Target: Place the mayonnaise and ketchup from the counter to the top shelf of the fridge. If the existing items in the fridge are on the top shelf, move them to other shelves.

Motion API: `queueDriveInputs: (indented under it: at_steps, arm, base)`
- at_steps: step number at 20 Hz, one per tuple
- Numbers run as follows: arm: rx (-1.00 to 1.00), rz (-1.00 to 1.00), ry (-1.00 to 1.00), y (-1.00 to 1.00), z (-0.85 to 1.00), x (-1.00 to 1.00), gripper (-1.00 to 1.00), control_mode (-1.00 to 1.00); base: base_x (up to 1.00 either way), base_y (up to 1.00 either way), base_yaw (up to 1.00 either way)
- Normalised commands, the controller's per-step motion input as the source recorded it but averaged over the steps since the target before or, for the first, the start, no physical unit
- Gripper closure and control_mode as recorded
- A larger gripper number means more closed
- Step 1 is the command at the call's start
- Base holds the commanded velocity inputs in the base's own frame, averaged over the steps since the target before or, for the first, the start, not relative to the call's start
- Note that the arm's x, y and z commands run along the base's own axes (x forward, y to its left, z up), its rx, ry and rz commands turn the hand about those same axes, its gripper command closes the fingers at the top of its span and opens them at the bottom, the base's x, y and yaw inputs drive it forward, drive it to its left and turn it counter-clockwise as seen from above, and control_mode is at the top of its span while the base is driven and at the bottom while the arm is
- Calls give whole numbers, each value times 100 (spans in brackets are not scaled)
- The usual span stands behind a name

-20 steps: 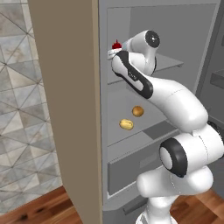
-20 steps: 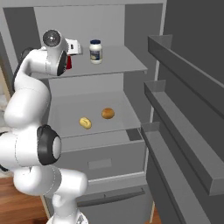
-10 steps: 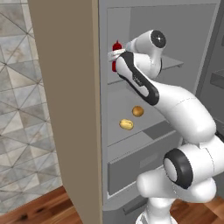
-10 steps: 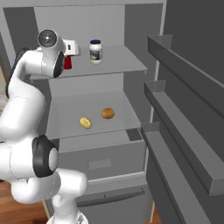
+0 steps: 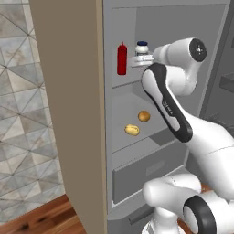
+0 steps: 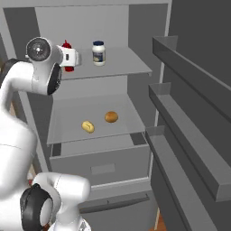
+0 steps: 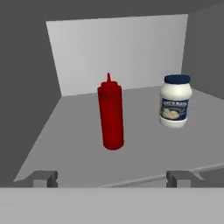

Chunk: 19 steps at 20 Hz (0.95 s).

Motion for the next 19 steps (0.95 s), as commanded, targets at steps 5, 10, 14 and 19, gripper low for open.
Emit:
queueDriveInputs:
  at_steps: [5,10,14,19]
  arm:
    - [3,-6,7,-56,4,-100,-100,-100]
    - [0,-4,13,-60,-2,-100,-100,-100]
    - [0,-1,10,-55,-10,-100,-100,-100]
    - [2,-5,-6,-24,-2,-80,-100,-100]
  base:
    - [0,0,0]
    - [0,0,0]
    - [0,0,0]
    - [0,0,0]
